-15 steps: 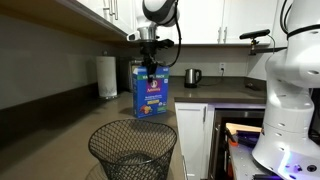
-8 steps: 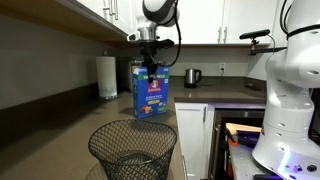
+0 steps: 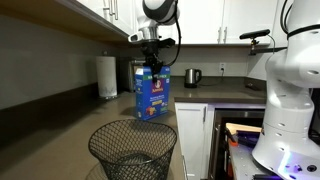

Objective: Move the blue box to the left

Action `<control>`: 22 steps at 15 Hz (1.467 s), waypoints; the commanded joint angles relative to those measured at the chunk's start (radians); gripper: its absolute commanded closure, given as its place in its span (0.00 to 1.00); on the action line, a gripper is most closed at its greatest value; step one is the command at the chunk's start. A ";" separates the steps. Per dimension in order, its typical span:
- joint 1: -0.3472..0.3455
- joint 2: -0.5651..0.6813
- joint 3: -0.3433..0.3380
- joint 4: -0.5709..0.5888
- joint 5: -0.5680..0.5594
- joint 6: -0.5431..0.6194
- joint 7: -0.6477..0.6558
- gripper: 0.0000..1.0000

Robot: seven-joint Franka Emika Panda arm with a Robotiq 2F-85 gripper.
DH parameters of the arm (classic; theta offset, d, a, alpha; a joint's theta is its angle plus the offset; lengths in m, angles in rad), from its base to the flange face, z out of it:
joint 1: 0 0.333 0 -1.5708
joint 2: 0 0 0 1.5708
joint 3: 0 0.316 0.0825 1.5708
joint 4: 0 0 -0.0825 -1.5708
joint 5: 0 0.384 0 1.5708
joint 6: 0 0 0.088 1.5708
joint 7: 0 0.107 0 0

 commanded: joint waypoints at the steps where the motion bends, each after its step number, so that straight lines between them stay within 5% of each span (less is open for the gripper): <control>1: -0.006 -0.018 0.005 0.008 0.005 -0.058 -0.108 0.95; 22: 0.039 -0.124 0.053 -0.121 -0.026 -0.032 -0.302 0.95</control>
